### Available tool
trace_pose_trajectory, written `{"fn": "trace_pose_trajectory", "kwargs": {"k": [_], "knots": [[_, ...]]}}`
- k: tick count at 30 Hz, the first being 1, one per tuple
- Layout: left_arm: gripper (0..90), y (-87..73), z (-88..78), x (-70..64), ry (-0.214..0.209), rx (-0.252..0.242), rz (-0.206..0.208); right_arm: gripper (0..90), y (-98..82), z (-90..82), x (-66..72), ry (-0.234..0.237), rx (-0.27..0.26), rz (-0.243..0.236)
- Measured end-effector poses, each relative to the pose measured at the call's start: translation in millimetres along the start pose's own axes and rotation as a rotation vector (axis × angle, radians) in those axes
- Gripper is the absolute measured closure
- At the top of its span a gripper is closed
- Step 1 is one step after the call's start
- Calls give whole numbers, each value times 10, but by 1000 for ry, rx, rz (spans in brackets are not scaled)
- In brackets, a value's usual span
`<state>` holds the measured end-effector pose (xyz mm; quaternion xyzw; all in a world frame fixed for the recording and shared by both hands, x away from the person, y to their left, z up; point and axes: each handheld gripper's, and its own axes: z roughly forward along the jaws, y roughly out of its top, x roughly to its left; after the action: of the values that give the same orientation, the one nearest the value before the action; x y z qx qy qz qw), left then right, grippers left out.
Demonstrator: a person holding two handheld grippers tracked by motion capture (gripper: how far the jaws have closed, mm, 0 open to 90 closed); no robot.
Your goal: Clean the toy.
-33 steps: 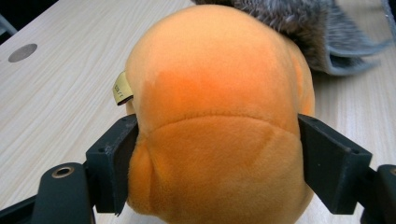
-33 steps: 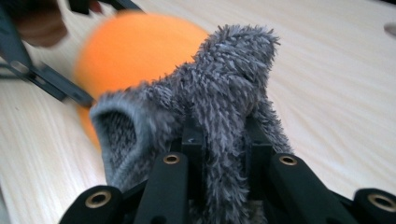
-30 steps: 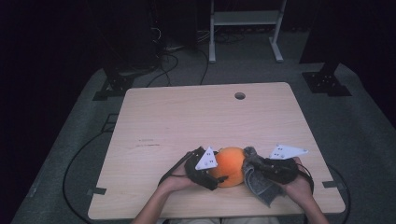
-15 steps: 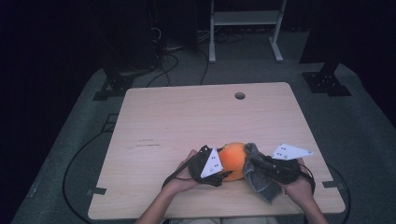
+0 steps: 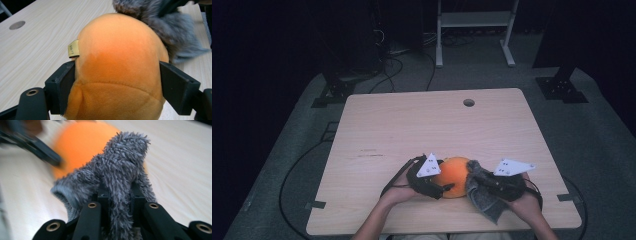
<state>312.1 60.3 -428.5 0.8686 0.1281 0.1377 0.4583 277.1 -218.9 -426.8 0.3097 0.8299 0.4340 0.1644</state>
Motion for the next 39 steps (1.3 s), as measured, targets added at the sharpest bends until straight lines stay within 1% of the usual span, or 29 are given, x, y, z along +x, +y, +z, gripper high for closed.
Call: {"fn": "trace_pose_trajectory", "kwargs": {"k": [2,4,5,6,8,9,10,12,13,14,15,18,19,20,21,23,24,25,26,28,30,31,33,34,35,36,37,38,39], "knots": [[198,-26,-4,16,0,-6,-13,755,-81,42,-102,-6,53,32],[198,-33,-6,21,1,-7,-13,755,-103,28,-137,3,58,48],[197,-33,-5,22,1,-7,-14,754,-80,3,-122,4,40,41],[197,-33,-1,23,1,-7,-13,754,-43,-29,-90,20,10,38],[194,-40,16,17,6,-16,-13,752,49,-85,-1,71,-63,18],[192,-49,24,16,7,-23,-7,751,88,-91,48,92,-83,2],[192,-57,23,18,3,-26,-9,749,115,-75,86,105,-87,-8],[196,-61,9,27,0,-19,-11,748,108,9,107,76,-49,-28],[199,-63,7,22,1,-17,-10,747,79,45,74,74,-40,-22],[201,-61,5,16,3,-14,-8,748,51,63,24,77,-32,2],[201,-61,5,16,3,-14,-8,748,27,71,-26,63,-18,17],[201,-51,-8,-19,-3,-10,16,750,-48,74,-118,-7,42,32],[200,-45,-5,-35,-5,-13,26,750,-53,52,-122,-14,43,33],[200,-36,-6,-51,-7,-8,40,750,-39,16,-112,-9,28,33],[200,-25,-1,-71,-9,-5,52,750,-8,-26,-95,1,-1,28],[200,2,8,-104,-14,4,76,748,73,-86,-53,52,-72,27],[198,15,5,-114,-18,9,83,749,104,-88,-30,58,-75,20],[197,28,-2,-119,-27,11,85,749,114,-65,-16,58,-60,2],[191,38,-13,-120,-40,10,85,748,102,-31,-8,66,-40,-1],[166,65,-47,-95,-60,-4,65,749,55,-3,-26,89,-23,4],[129,87,-66,-64,-57,-14,20,747,35,-35,-27,91,-10,1],[99,94,-61,-44,-39,-8,-5,747,25,-45,-20,89,-5,-5],[38,87,-24,-9,-8,30,-53,743,6,-55,-20,91,-3,-5],[26,74,-3,-1,-17,36,-76,741,-1,-58,-28,96,-5,1],[33,61,17,-6,-36,36,-85,741,-3,-58,-32,92,-6,2],[84,48,26,-26,-70,29,-72,742,-1,-60,-35,89,-7,3],[159,48,31,-65,-67,20,-42,743,4,-66,-31,82,-5,4],[218,64,17,-92,-50,12,-8,744,11,-73,-33,75,-5,-4],[272,87,-6,-110,-29,-14,19,749,19,-87,-26,63,-4,-9]]}}
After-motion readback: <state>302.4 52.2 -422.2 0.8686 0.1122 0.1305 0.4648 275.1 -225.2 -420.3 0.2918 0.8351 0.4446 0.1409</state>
